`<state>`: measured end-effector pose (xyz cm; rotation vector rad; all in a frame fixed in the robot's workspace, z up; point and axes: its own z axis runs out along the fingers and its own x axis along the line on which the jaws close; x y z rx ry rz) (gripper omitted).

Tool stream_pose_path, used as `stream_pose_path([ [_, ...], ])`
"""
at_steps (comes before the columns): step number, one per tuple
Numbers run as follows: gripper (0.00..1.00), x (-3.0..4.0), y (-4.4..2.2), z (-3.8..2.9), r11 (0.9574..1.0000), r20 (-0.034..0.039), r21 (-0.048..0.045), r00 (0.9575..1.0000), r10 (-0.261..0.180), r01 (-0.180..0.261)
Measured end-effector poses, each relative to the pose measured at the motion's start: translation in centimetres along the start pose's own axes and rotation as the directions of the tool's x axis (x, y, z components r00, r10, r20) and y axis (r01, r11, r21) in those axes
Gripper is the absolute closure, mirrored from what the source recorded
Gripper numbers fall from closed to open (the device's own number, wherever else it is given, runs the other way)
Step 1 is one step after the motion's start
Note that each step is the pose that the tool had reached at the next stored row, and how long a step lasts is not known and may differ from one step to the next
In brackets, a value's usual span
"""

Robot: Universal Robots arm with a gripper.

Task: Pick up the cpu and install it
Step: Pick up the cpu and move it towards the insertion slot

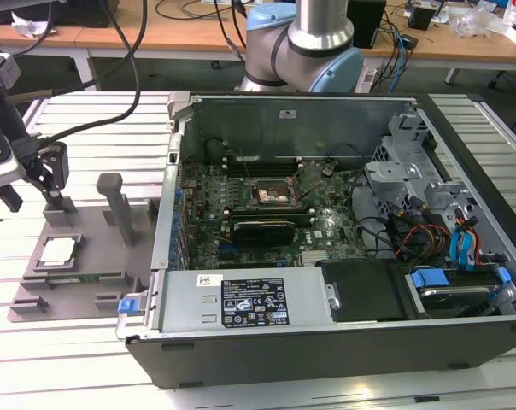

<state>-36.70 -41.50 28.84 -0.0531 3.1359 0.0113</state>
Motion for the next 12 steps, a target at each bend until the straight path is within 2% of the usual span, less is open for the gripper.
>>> stream_pose_path([
  [12,0.43,0.00,-0.01,1.08,1.0000,0.0001,-0.0001,1.0000,0.000,0.000],
])
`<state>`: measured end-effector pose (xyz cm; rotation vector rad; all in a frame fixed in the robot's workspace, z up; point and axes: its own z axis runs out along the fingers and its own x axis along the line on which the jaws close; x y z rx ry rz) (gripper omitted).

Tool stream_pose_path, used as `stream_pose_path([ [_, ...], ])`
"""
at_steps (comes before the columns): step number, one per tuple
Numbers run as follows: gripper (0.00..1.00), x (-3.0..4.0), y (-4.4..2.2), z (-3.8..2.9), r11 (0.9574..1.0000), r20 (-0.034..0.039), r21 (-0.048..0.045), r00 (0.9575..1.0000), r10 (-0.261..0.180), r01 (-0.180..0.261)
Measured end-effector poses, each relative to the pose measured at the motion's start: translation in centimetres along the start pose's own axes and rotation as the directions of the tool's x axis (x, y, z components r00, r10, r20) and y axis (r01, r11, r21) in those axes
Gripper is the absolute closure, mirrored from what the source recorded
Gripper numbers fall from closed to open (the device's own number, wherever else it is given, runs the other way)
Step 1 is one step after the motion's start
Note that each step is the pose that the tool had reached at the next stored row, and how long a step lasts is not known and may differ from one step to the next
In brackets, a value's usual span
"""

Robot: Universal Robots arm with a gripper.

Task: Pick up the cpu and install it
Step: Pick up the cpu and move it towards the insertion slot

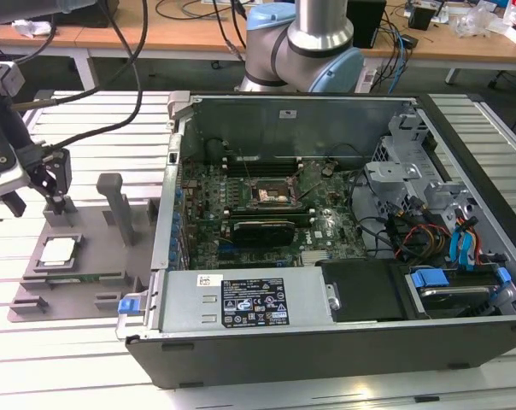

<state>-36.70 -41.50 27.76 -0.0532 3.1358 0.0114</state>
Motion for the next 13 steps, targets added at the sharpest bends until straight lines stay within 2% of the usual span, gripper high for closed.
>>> stream_pose_path([
  [5,0.43,0.00,0.00,0.31,1.0000,0.0000,0.0000,1.0000,0.000,0.000],
  [7,0.43,0.01,-0.01,1.27,1.0000,0.0000,0.0001,1.0000,0.000,0.000],
  [13,0.43,0.01,-0.01,1.73,1.0000,-0.0001,0.0001,1.0000,0.000,0.000],
])
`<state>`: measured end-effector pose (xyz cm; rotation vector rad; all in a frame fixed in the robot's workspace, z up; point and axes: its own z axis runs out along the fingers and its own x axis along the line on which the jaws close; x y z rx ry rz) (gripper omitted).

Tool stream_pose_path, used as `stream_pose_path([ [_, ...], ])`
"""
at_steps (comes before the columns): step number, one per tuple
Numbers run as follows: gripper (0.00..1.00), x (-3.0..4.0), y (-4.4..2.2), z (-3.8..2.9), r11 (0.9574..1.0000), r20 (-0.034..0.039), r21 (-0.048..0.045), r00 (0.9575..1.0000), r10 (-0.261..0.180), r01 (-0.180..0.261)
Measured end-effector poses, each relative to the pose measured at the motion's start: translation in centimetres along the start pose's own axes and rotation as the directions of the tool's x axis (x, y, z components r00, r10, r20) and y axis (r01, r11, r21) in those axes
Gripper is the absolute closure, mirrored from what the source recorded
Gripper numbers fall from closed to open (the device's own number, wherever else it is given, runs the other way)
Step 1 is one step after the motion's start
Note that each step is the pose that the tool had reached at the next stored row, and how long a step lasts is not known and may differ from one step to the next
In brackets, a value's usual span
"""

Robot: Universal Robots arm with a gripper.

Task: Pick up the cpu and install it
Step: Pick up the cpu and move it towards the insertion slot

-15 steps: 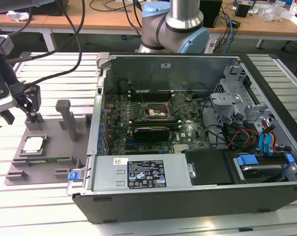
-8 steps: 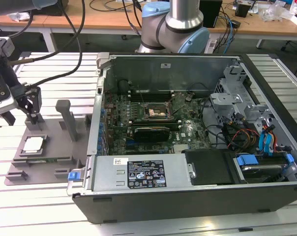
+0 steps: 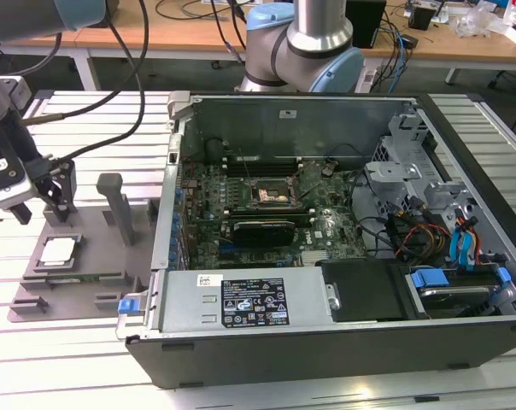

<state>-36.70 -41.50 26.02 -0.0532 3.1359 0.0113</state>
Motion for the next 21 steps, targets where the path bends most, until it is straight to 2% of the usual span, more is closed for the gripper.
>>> stream_pose_path([
  [21,0.43,0.01,-0.01,1.54,1.0000,0.0000,0.0000,1.0000,0.000,0.000],
])
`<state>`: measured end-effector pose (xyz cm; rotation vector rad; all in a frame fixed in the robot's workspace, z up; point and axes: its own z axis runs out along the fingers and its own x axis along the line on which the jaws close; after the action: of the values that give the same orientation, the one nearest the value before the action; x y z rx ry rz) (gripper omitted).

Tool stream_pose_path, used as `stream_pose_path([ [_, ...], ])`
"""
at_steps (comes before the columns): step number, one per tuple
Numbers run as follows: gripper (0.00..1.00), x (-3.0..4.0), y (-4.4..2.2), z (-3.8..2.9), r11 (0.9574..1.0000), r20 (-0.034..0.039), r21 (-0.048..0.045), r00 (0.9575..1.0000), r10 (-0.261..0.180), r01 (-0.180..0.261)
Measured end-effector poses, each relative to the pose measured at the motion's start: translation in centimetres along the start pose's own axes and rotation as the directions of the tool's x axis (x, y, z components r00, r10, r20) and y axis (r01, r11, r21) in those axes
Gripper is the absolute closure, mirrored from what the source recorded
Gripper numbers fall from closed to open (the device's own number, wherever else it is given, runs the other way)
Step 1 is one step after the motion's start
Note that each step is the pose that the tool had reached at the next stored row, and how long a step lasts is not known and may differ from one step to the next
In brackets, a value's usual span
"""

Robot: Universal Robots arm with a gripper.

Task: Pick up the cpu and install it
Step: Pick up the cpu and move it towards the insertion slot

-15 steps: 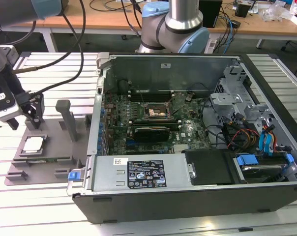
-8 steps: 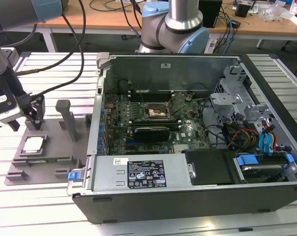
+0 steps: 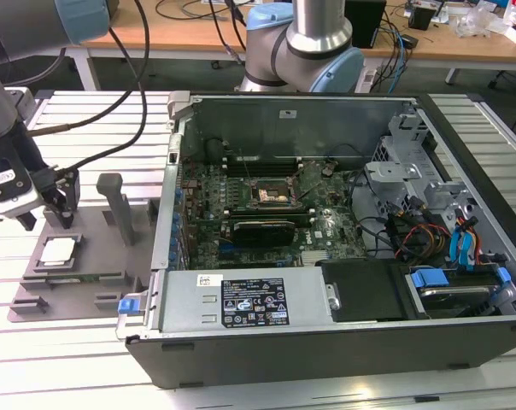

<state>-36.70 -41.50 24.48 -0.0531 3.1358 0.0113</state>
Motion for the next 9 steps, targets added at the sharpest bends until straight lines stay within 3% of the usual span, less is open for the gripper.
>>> stream_pose_path([
  [5,0.43,0.07,-0.10,0.25,1.0000,-0.0001,0.0027,1.0000,-0.002,0.002],
  [9,0.43,0.18,-0.21,0.27,0.9997,-0.0010,0.0237,1.0000,-0.006,0.006],
])
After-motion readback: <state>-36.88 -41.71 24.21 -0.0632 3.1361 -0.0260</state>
